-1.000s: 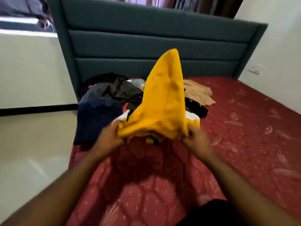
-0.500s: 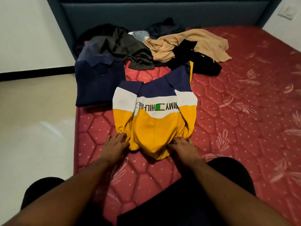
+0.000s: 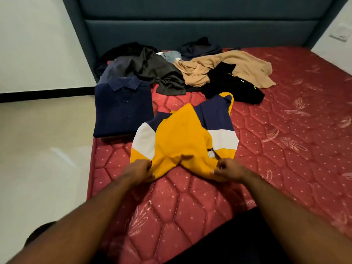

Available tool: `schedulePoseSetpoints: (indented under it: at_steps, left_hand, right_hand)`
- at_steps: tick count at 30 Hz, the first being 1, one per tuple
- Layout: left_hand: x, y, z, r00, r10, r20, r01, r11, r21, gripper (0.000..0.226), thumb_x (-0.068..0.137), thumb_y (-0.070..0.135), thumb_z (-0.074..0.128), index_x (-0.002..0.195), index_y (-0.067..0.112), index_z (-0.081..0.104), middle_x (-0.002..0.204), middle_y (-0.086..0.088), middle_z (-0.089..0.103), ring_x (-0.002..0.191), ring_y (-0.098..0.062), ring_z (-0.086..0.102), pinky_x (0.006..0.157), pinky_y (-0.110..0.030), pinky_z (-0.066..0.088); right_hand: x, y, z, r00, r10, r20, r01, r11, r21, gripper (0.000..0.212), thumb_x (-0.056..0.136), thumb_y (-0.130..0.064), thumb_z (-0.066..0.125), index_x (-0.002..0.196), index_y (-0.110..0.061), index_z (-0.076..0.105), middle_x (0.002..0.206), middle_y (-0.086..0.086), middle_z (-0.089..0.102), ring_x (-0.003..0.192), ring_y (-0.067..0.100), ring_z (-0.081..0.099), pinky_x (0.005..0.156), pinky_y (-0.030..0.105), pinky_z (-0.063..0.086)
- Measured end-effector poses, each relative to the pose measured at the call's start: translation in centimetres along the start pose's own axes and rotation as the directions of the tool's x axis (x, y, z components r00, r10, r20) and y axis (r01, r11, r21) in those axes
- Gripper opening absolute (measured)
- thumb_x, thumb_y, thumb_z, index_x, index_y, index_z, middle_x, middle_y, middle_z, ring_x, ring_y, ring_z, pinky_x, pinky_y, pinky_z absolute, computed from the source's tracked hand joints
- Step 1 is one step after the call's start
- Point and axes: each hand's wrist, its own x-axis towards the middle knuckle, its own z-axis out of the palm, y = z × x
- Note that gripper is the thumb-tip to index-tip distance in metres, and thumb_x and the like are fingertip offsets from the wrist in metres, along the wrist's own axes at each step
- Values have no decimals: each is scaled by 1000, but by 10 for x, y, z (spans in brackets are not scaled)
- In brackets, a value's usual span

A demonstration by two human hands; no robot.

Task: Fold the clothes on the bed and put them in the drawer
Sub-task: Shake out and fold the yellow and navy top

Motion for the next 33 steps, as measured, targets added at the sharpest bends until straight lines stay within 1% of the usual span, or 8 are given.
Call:
schedulePoseSetpoints:
  at_steps: [5,12,15,18,23,27,30,33]
  left_hand:
    - [-39,-4,38,967,32,-251,-19,998,56,22,95,39,53,84,20,52,93,-9,68,88,-34,63,67,-35,37]
    - [-74,35,63,814,106,-571,-179,981,-74,13,91,24,57,82,14,55,63,-10,64,56,-34,58,58,-33,35]
    - [-86,49,59,974,-65,-219,-50,876,-480,17,81,26,71,80,22,54,76,-4,66,70,-26,59,61,-37,41]
    - [-98,60,39,993,116,-8,-94,766,-635,18,64,32,69,77,21,64,70,5,60,65,-10,53,67,-42,50]
    - [-72,89,-127,841,-34,-541,-473,440,-763,14,84,28,66,88,15,70,84,-4,67,77,-12,58,73,-33,50]
    - [-80,91,-252,660,96,-746,-716,382,-584,35,91,17,67,123,30,60,123,2,66,110,-8,63,90,-27,54]
    - [-80,86,-222,732,142,-666,-629,516,-582,39,77,15,81,112,23,65,109,2,70,92,0,66,76,-22,54]
    - [-63,83,-135,851,-165,-498,-427,334,-840,30,71,10,83,98,15,69,95,-7,73,83,-21,67,73,-36,55]
  right_hand:
    - [-29,7,53,994,-32,-104,9,977,-214,29,87,-29,61,71,-22,39,83,6,60,85,27,58,68,33,36]
    - [-67,-58,90,893,-30,-449,210,911,356,26,90,-24,65,71,-19,47,63,-8,48,59,6,45,55,27,30]
    - [-84,-82,109,923,82,-376,195,742,641,9,84,-26,69,84,-17,67,71,-8,63,67,7,56,62,25,45]
    - [-94,-97,112,943,-10,-333,220,771,598,16,88,-16,67,103,-16,73,95,-5,71,89,14,64,81,31,51]
    - [-53,-140,-81,727,-82,-681,498,746,442,19,91,-26,52,80,-19,66,73,-15,55,68,-2,48,67,29,41]
    - [-67,-181,-245,581,-236,-779,721,593,359,35,85,-18,68,114,-36,60,113,-13,66,105,-2,61,89,24,50]
    - [-63,-180,-230,710,-282,-645,584,747,316,51,76,-7,76,115,-34,56,110,-7,65,99,10,63,84,31,55]
    - [-53,-167,-142,675,-93,-732,507,780,368,31,74,-5,75,89,-27,58,83,-10,64,76,5,60,65,14,48]
